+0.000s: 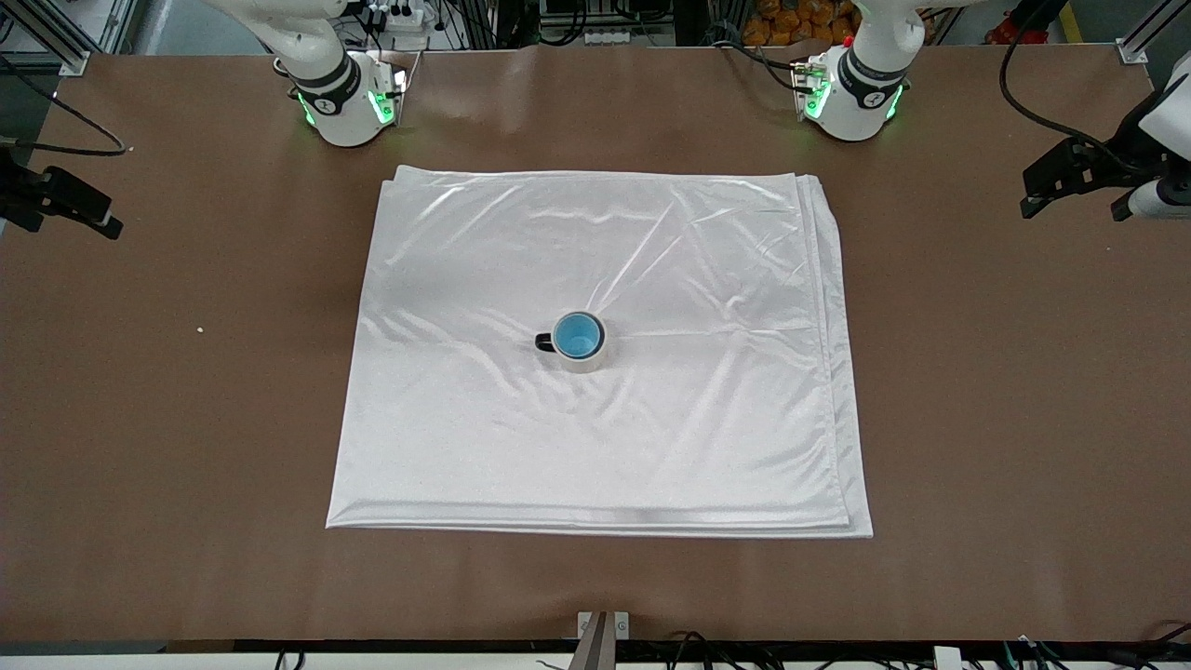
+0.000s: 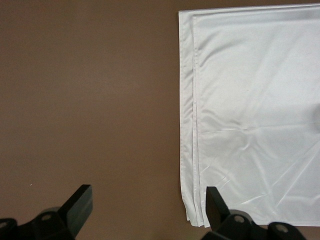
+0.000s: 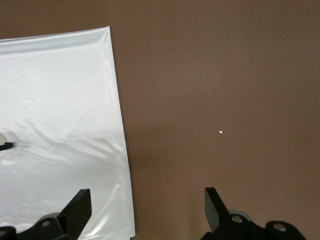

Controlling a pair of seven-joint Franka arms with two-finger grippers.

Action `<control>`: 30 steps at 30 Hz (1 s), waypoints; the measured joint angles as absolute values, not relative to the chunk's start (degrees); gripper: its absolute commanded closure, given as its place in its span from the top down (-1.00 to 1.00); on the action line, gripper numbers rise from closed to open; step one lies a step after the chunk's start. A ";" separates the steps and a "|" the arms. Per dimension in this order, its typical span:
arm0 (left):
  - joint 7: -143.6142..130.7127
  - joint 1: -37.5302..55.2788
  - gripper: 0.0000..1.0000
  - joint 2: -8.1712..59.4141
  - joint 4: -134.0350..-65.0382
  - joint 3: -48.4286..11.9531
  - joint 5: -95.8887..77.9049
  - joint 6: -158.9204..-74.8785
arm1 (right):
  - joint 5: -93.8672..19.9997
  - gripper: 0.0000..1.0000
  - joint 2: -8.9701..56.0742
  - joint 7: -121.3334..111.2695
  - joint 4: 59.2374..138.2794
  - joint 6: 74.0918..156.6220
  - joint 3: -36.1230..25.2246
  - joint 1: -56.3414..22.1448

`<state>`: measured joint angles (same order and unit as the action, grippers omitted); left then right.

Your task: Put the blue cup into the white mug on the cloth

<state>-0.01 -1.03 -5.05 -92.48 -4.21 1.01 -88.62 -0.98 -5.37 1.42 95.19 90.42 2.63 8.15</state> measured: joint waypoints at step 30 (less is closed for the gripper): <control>1.07 -1.05 1.00 -4.97 -92.53 -4.13 1.01 -87.69 | -1.01 1.00 -5.37 1.42 95.19 90.42 2.62 8.15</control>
